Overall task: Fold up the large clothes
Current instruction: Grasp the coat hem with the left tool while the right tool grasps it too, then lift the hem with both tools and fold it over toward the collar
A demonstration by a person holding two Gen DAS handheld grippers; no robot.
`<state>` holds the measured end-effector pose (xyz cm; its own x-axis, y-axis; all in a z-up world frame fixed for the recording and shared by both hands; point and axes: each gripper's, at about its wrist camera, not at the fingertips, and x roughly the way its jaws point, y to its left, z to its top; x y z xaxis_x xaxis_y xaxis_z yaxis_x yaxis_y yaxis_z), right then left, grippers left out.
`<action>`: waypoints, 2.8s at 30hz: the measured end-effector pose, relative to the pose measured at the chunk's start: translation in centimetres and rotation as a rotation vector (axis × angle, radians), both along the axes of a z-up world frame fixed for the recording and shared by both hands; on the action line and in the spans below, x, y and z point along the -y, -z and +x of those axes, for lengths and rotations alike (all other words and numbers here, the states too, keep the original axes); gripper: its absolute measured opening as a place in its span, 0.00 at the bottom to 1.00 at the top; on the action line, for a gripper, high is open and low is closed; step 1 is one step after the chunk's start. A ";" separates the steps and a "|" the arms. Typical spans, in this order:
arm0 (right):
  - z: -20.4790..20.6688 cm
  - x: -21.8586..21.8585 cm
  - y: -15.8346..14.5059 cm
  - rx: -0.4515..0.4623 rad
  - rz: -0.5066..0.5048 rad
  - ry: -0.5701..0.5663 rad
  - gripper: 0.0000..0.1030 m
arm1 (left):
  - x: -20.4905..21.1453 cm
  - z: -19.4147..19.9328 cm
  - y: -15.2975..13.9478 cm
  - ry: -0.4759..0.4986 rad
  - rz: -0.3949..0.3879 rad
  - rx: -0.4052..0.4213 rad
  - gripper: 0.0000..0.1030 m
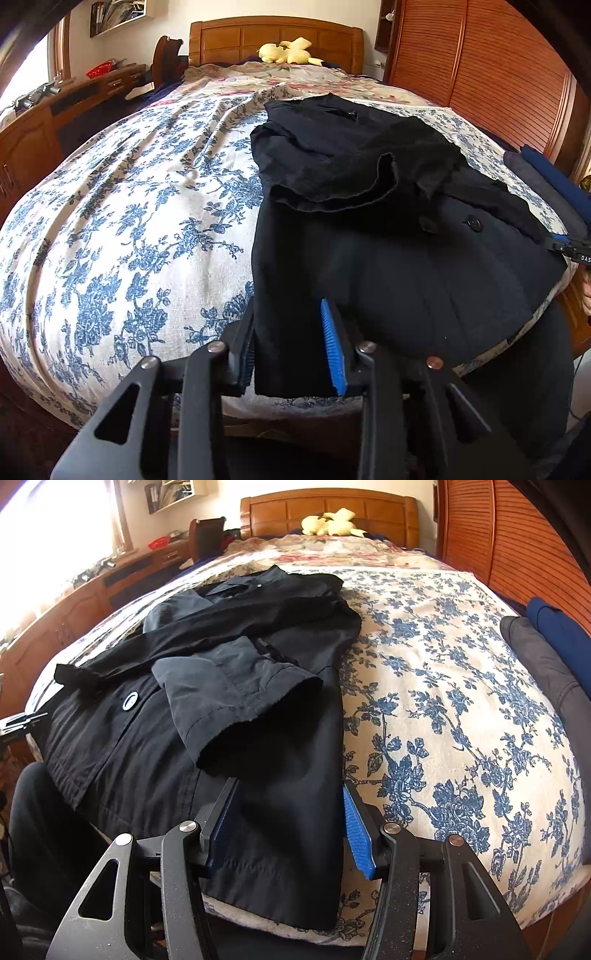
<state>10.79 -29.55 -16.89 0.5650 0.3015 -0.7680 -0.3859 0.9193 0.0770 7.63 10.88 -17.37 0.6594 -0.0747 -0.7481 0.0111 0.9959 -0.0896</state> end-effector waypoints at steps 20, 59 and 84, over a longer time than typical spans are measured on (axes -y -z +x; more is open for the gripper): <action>-0.3 -0.4 0.9 -0.034 -0.048 -0.008 0.54 | -0.3 -0.8 0.2 -0.009 -0.047 0.000 0.30; -1.3 0.5 -8.2 0.144 0.128 -0.035 0.02 | 1.9 -3.9 -12.3 0.046 -0.060 0.311 0.02; -11.1 2.6 -19.1 0.349 0.143 -0.083 0.02 | 0.6 -10.4 -19.1 0.013 -0.075 0.469 0.02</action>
